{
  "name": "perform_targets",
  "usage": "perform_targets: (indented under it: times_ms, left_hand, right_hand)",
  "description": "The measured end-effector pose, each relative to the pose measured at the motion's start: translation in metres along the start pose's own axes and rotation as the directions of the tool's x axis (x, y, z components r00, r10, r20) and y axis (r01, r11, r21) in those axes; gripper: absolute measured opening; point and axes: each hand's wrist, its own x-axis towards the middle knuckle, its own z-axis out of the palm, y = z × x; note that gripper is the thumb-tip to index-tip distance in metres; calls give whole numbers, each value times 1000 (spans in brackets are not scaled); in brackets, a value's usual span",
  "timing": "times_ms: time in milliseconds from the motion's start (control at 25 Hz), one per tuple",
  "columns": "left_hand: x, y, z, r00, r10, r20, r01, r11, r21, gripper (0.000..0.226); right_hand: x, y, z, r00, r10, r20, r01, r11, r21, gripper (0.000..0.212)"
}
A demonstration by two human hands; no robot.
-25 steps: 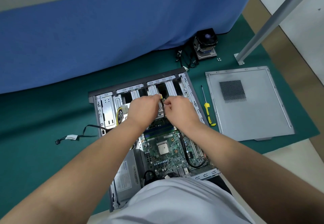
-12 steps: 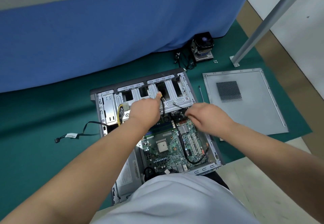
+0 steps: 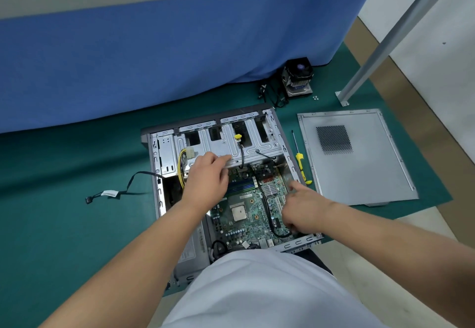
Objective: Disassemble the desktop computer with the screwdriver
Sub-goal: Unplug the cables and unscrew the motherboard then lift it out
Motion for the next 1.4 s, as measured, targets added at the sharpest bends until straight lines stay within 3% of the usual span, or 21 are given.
perform_targets:
  times_ms: [120, 200, 320, 480, 720, 880, 1000, 1080, 1200, 1240, 1320, 1400]
  left_hand:
    - [-25, 6, 1, 978, 205, -39, -204, 978, 41, 41]
    - [-36, 13, 5, 966, 258, 24, -258, 966, -1, 40]
    - [-41, 24, 14, 946, 178, 272, -142, 979, -146, 43]
    - [-40, 31, 25, 855, 147, 498, -91, 987, -134, 46]
    - [-33, 37, 31, 820, 83, 566, -50, 996, -73, 48]
    - [-27, 56, 38, 798, 67, 598, 65, 979, -196, 53]
    - [-21, 65, 43, 863, -1, 505, 206, 914, -350, 20]
    - [-17, 59, 43, 907, -39, 420, 194, 923, -332, 26]
    - [-19, 46, 41, 918, -124, 378, 237, 933, -270, 33]
    - [-20, 43, 42, 913, -172, 369, 287, 915, -282, 28]
    - [-26, 37, 45, 890, -261, 374, 392, 856, -337, 17]
    - [-32, 30, 48, 881, -272, 387, 421, 823, -381, 14]
  right_hand:
    - [-1, -3, -7, 995, 17, -94, 1, 983, 186, 18]
    - [-2, -4, -16, 982, 49, -185, 2, 964, 267, 24]
    - [-7, -2, -28, 956, 140, -259, -52, 946, 320, 25]
    - [-18, 2, -35, 934, 280, -224, -196, 922, 334, 18]
    - [-28, 3, -36, 858, 463, -222, -390, 869, 305, 22]
    - [-16, -4, -39, 819, 482, -312, -371, 859, 353, 26]
    - [-5, -1, -41, 799, 445, -403, -281, 871, 404, 22]
    - [0, 1, -37, 764, 446, -467, -210, 855, 474, 23]
    - [6, -9, -25, 574, 653, -494, -91, 650, 754, 14]
    - [11, -14, -18, 570, 712, -410, -83, 547, 833, 7]
    - [26, -22, -5, 689, 720, -84, -163, 267, 950, 7]
    - [46, -24, 7, 761, 602, 241, -299, -3, 954, 15]
